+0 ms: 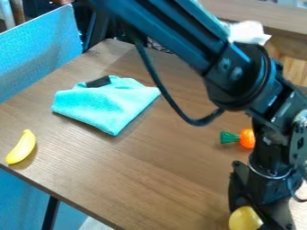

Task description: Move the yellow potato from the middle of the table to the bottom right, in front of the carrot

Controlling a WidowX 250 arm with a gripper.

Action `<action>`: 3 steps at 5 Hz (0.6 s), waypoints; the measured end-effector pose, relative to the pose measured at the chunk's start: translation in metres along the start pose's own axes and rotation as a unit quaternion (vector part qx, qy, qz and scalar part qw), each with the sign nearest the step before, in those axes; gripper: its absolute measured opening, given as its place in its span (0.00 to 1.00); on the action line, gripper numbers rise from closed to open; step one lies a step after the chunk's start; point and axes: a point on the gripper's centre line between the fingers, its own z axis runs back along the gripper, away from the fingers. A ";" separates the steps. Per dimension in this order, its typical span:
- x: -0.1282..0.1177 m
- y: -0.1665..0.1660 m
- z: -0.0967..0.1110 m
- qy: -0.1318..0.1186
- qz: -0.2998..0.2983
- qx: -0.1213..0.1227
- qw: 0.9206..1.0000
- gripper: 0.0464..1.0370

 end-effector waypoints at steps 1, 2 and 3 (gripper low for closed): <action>0.005 -0.007 0.037 -0.053 -0.005 -0.012 0.999 0.95; 0.001 -0.011 0.061 -0.080 -0.010 -0.017 0.997 0.95; -0.021 0.007 0.090 -0.087 0.009 -0.012 0.996 0.96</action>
